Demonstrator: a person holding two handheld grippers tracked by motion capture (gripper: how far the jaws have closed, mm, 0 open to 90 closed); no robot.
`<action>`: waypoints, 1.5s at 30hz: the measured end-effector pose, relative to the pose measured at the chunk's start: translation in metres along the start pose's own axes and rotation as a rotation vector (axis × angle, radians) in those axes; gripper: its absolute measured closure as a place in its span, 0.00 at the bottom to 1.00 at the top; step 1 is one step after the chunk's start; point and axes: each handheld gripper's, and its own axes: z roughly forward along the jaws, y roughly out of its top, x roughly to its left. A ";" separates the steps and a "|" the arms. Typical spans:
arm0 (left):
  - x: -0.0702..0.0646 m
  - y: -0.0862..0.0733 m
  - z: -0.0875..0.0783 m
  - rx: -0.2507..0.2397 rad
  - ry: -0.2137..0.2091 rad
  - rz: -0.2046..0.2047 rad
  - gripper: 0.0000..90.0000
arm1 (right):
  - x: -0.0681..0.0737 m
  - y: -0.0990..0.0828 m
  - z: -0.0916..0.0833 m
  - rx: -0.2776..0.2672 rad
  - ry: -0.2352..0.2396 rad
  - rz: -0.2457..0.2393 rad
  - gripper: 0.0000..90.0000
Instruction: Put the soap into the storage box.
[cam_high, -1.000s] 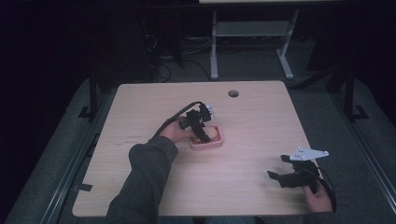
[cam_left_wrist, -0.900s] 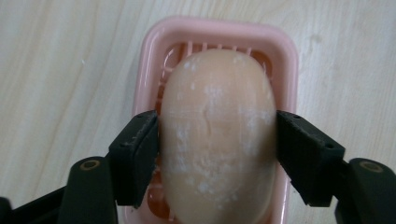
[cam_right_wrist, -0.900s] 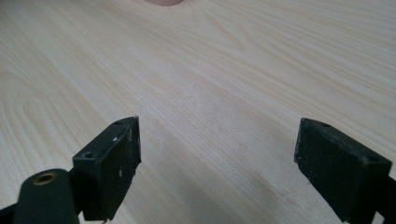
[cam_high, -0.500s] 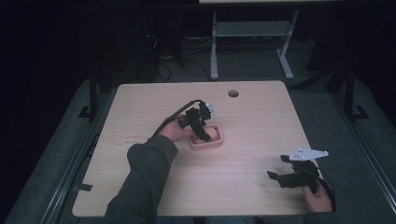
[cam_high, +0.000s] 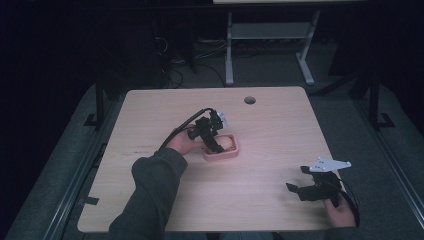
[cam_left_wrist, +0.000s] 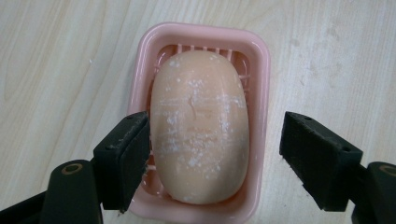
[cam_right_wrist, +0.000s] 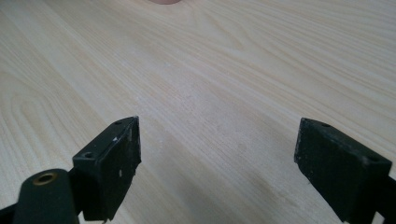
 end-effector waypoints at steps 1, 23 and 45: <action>-0.001 -0.001 0.000 0.000 0.000 -0.001 0.27 | 0.000 0.000 0.000 0.000 0.001 0.001 0.16; -0.014 -0.024 -0.008 -0.025 -0.007 -0.025 0.26 | 0.001 0.000 0.002 0.006 -0.009 0.002 0.16; -0.026 -0.043 -0.019 -0.053 -0.009 -0.030 0.25 | 0.005 0.003 0.005 0.014 -0.027 0.011 0.16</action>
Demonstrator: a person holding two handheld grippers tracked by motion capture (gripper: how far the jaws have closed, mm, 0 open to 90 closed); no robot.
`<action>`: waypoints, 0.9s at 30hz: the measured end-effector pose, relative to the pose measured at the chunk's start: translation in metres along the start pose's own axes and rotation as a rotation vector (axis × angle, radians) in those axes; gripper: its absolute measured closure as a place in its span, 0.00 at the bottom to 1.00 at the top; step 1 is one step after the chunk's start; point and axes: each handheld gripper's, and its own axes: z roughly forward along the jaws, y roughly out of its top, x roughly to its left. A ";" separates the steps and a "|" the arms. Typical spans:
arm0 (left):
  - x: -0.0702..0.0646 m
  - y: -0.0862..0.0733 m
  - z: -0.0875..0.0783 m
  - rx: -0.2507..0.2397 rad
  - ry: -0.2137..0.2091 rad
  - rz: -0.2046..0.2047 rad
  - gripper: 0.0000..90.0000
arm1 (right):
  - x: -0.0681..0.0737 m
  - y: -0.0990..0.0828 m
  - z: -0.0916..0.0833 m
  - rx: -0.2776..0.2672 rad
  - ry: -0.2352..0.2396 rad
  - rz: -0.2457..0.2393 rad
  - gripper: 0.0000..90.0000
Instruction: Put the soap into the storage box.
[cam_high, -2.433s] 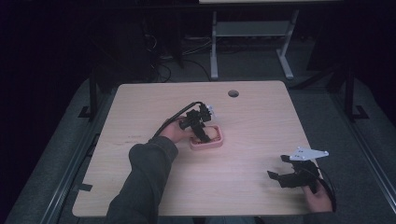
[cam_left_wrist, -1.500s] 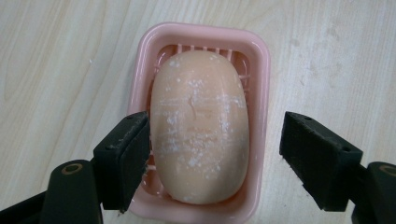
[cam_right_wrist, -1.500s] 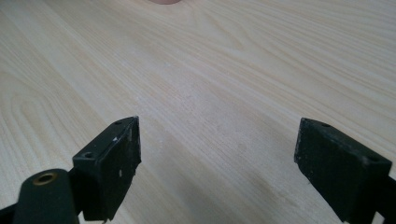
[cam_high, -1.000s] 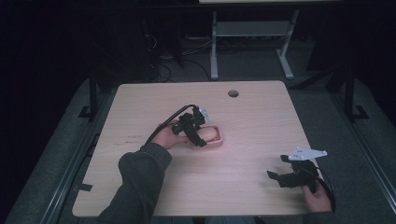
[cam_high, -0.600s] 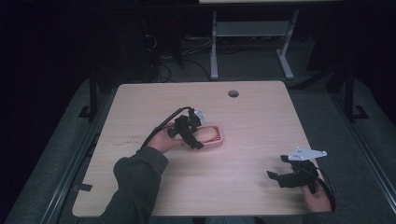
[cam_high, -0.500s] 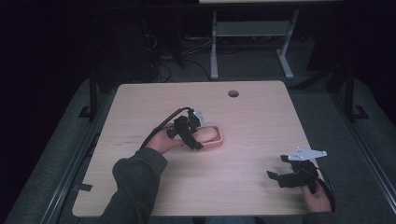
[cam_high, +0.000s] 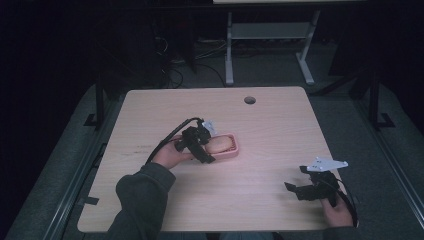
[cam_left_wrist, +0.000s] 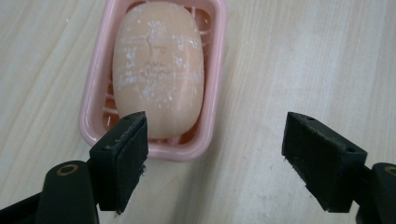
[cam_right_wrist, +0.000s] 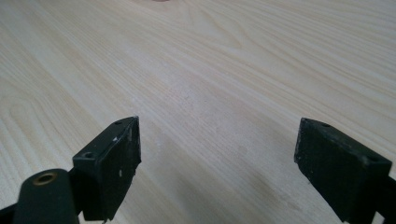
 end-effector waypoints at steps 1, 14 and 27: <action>0.000 0.000 0.000 0.000 0.000 0.000 0.25 | 0.000 0.000 0.001 0.000 0.000 -0.005 0.16; -0.003 -0.013 -0.003 0.002 0.005 -0.011 0.25 | 0.000 0.000 0.000 0.001 -0.008 0.001 0.16; -0.012 -0.019 -0.005 0.013 -0.004 -0.014 0.24 | -0.001 0.000 0.000 0.002 -0.015 -0.001 0.16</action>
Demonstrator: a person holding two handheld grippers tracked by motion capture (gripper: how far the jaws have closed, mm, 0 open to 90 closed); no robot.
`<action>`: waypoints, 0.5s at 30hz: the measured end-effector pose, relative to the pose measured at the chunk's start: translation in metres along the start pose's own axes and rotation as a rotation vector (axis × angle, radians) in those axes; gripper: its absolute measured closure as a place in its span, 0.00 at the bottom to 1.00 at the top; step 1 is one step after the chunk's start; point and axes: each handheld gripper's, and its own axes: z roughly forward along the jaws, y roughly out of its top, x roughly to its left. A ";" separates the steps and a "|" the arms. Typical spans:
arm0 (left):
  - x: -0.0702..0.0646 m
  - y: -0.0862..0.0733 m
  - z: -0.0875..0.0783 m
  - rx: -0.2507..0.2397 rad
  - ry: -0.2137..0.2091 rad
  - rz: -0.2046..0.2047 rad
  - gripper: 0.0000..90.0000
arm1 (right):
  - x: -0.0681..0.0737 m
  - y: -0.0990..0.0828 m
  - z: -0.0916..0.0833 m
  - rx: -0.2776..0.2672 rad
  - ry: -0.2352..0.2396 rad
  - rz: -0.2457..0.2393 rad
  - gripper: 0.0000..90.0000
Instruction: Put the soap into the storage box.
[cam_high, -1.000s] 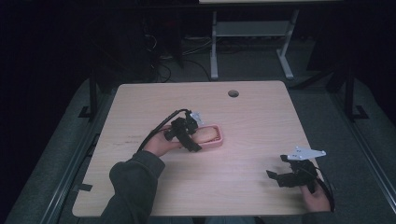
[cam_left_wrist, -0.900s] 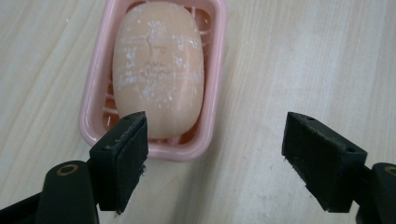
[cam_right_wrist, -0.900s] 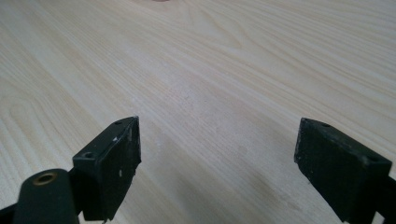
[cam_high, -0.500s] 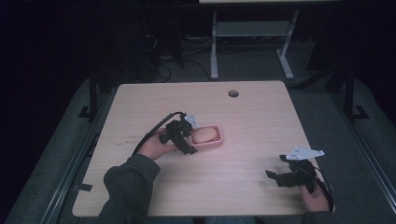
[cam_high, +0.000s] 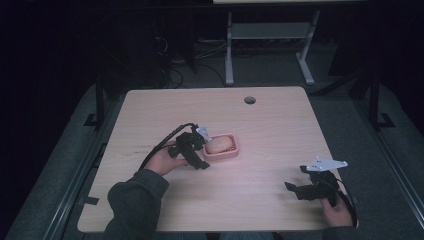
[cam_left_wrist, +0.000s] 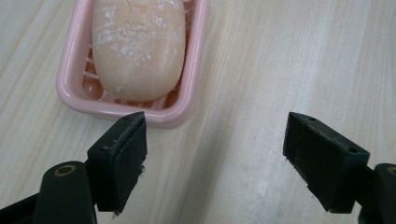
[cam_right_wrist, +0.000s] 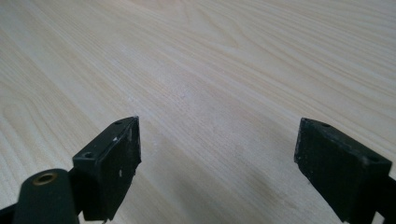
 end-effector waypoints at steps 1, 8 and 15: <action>-0.001 -0.002 0.000 0.001 0.000 0.001 0.24 | 0.000 0.000 0.000 0.001 0.000 0.001 0.16; -0.003 -0.013 0.000 -0.004 0.004 -0.011 0.24 | 0.001 0.000 0.001 0.005 -0.001 0.004 0.16; -0.008 -0.022 -0.001 -0.004 0.006 -0.015 0.24 | 0.001 0.000 0.001 0.007 -0.003 0.004 0.16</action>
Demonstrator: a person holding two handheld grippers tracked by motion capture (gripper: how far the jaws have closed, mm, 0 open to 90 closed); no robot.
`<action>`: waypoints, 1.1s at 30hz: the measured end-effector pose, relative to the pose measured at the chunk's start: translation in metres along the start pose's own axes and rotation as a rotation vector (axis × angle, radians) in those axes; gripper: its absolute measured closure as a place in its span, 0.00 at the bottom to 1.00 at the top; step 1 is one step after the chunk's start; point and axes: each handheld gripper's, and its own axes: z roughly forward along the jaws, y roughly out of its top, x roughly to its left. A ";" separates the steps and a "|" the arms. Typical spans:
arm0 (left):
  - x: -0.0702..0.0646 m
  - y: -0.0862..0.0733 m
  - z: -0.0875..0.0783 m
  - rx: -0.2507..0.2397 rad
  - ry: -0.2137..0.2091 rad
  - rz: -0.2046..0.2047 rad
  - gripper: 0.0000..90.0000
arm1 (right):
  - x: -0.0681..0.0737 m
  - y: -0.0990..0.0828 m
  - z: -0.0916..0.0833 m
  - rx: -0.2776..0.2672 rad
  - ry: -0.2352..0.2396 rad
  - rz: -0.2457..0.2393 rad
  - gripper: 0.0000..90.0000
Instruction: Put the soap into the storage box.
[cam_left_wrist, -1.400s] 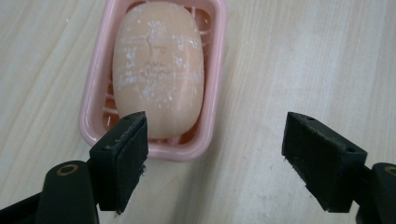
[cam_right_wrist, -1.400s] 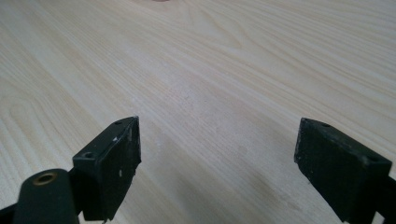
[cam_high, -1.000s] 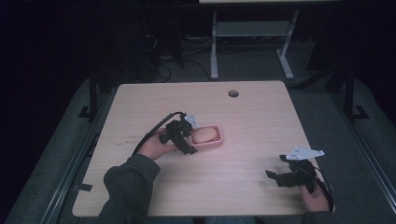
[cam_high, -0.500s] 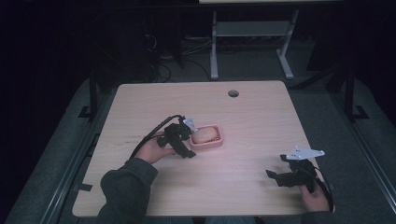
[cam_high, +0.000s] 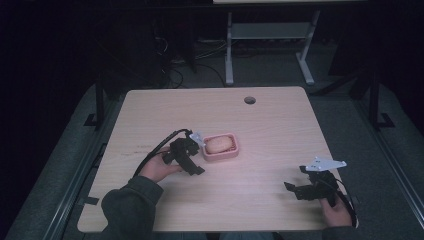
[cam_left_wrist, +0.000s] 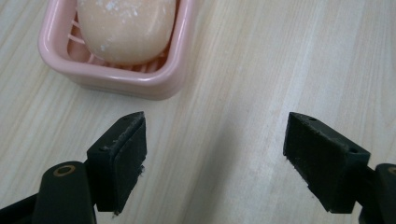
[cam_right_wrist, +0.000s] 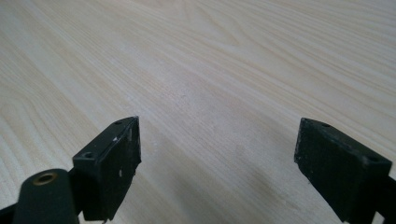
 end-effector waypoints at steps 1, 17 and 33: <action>-0.001 -0.001 0.000 -0.002 0.002 0.002 0.24 | 0.000 0.000 0.000 0.001 0.000 -0.002 0.16; -0.014 -0.019 -0.005 -0.010 0.022 0.005 0.24 | 0.001 0.000 0.000 0.007 -0.002 -0.003 0.16; -0.022 -0.036 -0.008 0.011 0.022 0.004 0.24 | 0.001 0.000 0.000 0.009 -0.003 -0.005 0.16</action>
